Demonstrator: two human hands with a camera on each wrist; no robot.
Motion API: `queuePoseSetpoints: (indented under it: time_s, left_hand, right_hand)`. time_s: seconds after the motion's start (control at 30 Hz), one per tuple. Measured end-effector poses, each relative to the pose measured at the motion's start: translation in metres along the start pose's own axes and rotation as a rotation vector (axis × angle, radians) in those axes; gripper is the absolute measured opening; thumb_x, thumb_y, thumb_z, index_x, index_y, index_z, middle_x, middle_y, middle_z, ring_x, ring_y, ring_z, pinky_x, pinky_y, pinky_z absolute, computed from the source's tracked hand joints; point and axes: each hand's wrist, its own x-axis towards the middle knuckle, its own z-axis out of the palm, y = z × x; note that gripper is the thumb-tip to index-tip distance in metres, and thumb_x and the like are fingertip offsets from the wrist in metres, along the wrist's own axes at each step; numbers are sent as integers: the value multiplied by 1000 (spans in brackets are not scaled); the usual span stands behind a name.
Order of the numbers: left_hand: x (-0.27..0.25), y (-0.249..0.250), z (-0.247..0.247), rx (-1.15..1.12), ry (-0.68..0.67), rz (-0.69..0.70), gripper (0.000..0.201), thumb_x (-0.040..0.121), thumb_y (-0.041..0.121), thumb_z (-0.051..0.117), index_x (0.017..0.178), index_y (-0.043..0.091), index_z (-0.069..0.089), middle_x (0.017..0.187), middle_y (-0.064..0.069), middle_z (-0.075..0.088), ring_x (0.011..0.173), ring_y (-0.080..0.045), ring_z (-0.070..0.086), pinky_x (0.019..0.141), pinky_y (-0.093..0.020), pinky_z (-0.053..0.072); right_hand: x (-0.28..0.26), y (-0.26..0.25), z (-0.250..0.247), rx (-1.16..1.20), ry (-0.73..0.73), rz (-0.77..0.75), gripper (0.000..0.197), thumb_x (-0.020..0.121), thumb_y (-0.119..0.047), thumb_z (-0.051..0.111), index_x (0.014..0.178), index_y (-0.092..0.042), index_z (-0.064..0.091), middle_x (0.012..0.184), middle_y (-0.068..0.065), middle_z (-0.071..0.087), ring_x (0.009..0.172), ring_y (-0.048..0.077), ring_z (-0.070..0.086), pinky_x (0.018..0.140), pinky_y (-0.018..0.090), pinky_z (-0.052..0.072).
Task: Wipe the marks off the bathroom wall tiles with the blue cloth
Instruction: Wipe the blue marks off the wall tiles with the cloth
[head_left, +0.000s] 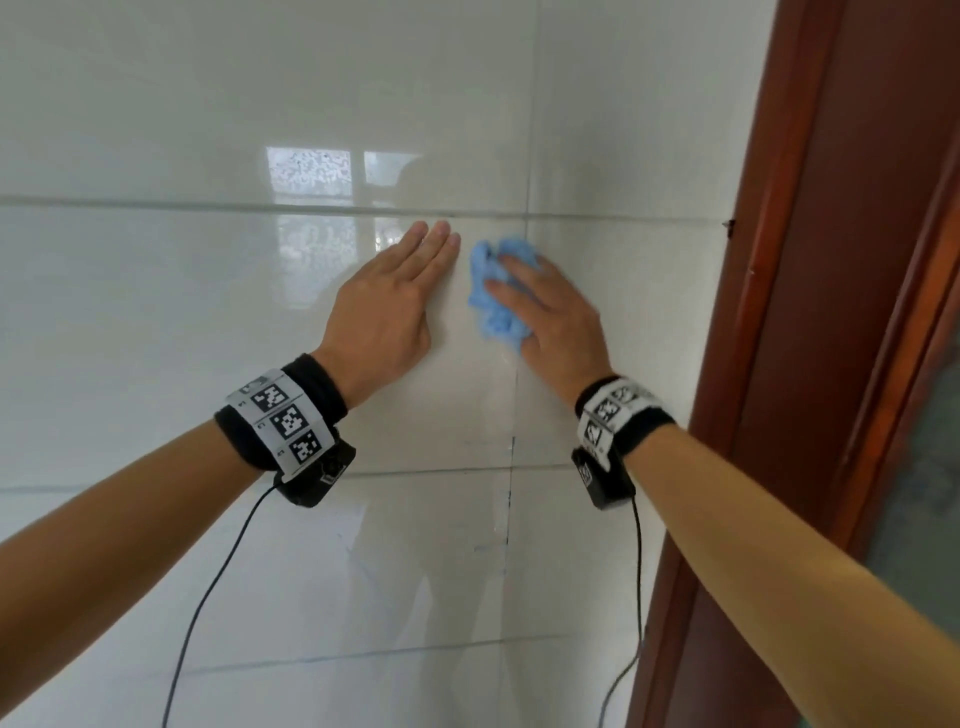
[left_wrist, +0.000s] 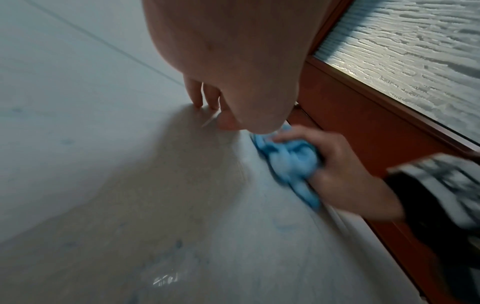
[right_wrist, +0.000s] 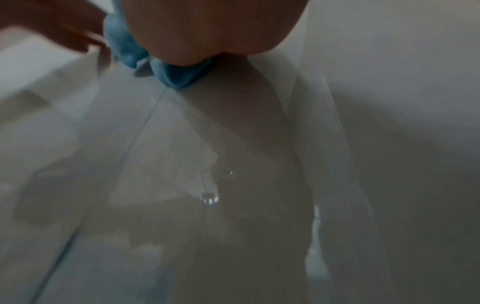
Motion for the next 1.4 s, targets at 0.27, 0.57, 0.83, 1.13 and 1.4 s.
queuePoseSetpoints:
  time_s: [0.27, 0.57, 0.83, 1.13, 1.4]
  left_hand:
    - [-8, 15, -8, 25, -124, -51, 79, 84, -2, 44, 163, 6, 32, 169, -12, 33, 156, -33, 31, 117, -45, 40]
    - [-13, 13, -6, 51, -136, -51, 79, 87, -2, 44, 164, 8, 29, 170, -9, 30, 157, -31, 28, 120, -44, 36]
    - [-25, 20, 4, 35, -130, -43, 76, 87, 5, 28, 163, 5, 31, 169, -11, 33, 157, -34, 28, 118, -44, 38]
    - [-33, 31, 9, 50, -136, -49, 76, 87, 5, 28, 163, 5, 31, 169, -12, 32, 157, -35, 28, 120, -47, 36]
    - [-40, 28, 18, 33, -115, -18, 78, 86, 7, 22, 164, 7, 28, 170, -10, 30, 158, -32, 25, 126, -45, 29]
  right_hand:
    - [-116, -25, 4, -56, -254, -352, 30, 107, 3, 51, 130, -4, 68, 145, 14, 60, 134, 33, 58, 112, 46, 48]
    - [5, 20, -36, -51, 48, 219, 38, 95, -3, 62, 131, -12, 69, 146, 5, 58, 134, 21, 52, 108, 14, 38]
    - [-124, -49, 21, 27, -116, 22, 51, 84, 16, 64, 128, -8, 71, 143, 11, 62, 132, 28, 49, 114, 37, 42]
    - [-230, -88, 38, 112, -342, -7, 32, 107, -8, 52, 135, -13, 67, 147, 3, 57, 136, 20, 53, 117, 31, 39]
    - [-169, -50, 5, -5, 349, 784, 46, 84, 3, 57, 127, -7, 72, 138, 15, 63, 126, 29, 59, 109, 41, 48]
